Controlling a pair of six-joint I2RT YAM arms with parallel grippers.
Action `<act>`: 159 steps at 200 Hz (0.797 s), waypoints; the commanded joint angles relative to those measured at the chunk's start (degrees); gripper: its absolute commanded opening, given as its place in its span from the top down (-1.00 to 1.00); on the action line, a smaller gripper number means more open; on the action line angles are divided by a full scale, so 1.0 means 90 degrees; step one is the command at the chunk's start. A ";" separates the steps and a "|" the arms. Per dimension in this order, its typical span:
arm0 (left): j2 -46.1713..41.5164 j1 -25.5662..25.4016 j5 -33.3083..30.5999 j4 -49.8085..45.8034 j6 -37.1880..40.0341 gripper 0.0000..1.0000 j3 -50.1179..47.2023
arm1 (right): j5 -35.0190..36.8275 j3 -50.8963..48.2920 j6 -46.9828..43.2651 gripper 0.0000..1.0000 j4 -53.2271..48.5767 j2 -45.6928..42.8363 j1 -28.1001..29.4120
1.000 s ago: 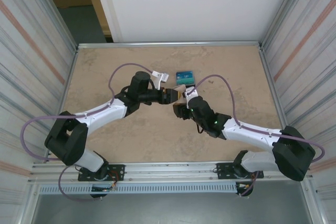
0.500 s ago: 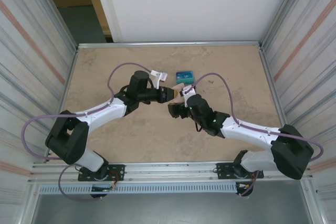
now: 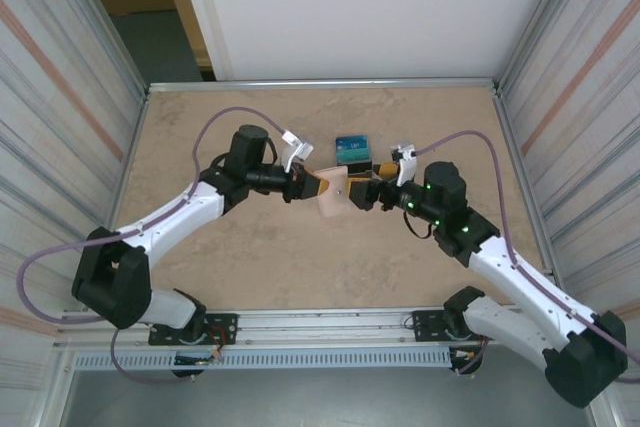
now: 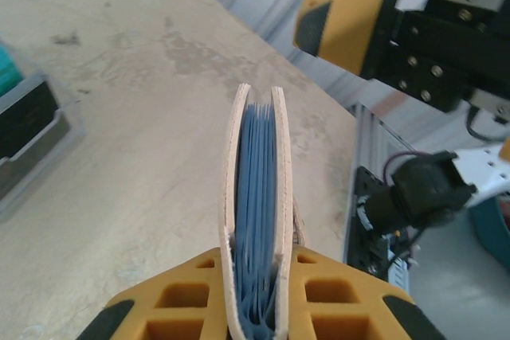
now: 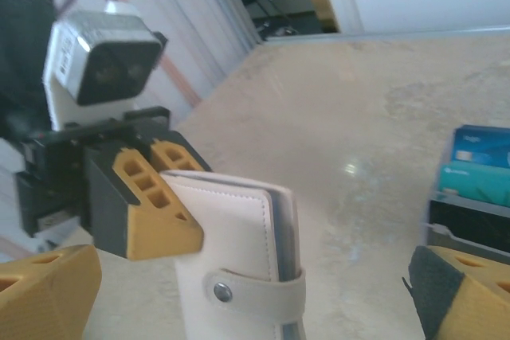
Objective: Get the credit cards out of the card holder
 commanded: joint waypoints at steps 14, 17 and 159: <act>-0.0398 -0.0007 0.1117 0.0268 0.0524 0.84 0.0001 | -0.1799 -0.0060 0.0645 -0.95 0.0245 -0.0387 -0.0504; -0.0415 -0.0011 0.1168 0.0291 0.0524 0.84 -0.0005 | -0.1914 -0.0050 0.0665 -0.93 0.0249 -0.0396 -0.0537; -0.0205 -0.0200 0.1330 0.0245 0.0683 0.81 0.0185 | -0.2902 0.0384 0.0792 -0.02 0.0650 0.0666 -0.0456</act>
